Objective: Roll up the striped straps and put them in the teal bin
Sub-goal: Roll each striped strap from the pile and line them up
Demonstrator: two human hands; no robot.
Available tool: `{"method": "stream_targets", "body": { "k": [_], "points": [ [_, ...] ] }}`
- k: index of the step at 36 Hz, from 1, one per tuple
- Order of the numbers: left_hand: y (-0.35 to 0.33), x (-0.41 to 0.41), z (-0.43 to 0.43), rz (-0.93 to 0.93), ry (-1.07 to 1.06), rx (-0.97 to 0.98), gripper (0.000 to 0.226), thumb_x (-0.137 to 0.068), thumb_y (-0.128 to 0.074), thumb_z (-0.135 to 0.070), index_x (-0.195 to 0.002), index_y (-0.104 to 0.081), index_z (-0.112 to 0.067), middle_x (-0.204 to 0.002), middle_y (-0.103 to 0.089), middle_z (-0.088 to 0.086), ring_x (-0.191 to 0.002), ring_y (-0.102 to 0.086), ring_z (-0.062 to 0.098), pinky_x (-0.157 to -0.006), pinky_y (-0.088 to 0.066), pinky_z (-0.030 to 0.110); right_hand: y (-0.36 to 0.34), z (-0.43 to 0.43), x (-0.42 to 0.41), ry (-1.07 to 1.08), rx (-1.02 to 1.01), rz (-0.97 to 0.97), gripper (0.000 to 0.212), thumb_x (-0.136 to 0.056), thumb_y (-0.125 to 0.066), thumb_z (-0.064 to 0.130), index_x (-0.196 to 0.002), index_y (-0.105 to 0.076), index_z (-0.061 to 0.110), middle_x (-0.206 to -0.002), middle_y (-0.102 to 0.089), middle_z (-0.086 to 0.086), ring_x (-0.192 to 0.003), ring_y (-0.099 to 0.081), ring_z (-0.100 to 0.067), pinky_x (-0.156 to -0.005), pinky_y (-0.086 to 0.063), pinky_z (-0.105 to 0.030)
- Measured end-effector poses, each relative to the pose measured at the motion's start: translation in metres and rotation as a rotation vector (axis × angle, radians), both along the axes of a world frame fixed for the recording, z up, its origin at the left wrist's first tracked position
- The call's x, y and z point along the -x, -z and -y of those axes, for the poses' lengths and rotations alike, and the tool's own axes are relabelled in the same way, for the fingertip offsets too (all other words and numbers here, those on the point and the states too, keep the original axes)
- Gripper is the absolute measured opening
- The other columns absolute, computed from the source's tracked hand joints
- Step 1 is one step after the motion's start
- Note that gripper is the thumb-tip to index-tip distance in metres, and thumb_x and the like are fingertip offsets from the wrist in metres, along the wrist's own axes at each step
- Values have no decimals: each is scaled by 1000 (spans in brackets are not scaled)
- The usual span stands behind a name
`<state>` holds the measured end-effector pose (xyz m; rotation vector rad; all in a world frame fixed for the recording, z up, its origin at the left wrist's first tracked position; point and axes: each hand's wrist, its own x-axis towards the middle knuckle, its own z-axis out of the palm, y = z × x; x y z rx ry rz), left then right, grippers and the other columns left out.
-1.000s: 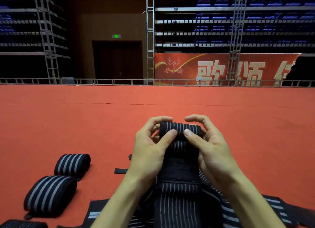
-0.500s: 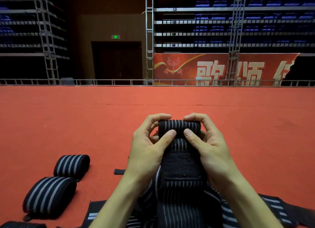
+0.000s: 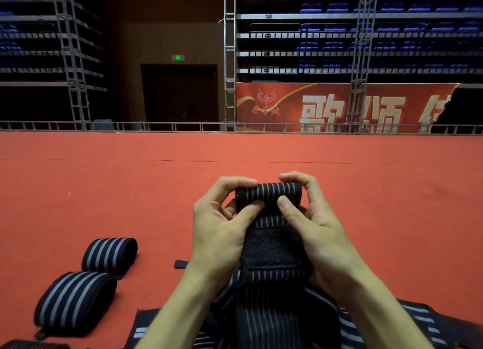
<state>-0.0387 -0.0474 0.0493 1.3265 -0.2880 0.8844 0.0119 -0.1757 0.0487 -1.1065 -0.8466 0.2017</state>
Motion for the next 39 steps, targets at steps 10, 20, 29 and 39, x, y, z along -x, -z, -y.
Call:
{"method": "stream_targets", "body": {
  "k": [10,20,29,39],
  "points": [
    [6,-6,-6,12,-30,-123,45,-76,-68,20,-76,-70,-25,-93,-71,-10,-91,-67,12,-77,-52,22,4,-4,-2,132,-29,45,18,-79,-63,35,-95,-58,29,-81,-60,0,-73,-56,-13,-60,-50,-27],
    [7,-4,-7,-80,13,-243,25,-71,-74,-31,-95,-67,-30,-98,-69,-8,-87,-64,8,-77,-52,24,7,-4,-3,110,-49,53,21,-94,-57,9,-91,-58,30,-84,-67,-3,-78,-66,-21,-67,-57,-34],
    [2,3,0,-316,146,-243,13,-102,-46,-26,-115,-46,-27,-94,-61,-3,-79,-60,2,-67,-50,18,6,-3,-4,149,-6,123,21,-82,-55,13,-93,-56,31,-79,-59,2,-78,-54,-20,-67,-49,-37],
    [4,-1,-6,-216,124,-261,14,-94,-62,-21,-102,-55,-30,-84,-62,-10,-78,-57,5,-67,-49,22,5,-4,-3,85,-26,-5,30,-86,-57,2,-98,-54,30,-74,-61,0,-66,-57,-16,-58,-50,-33]
  ]
}}
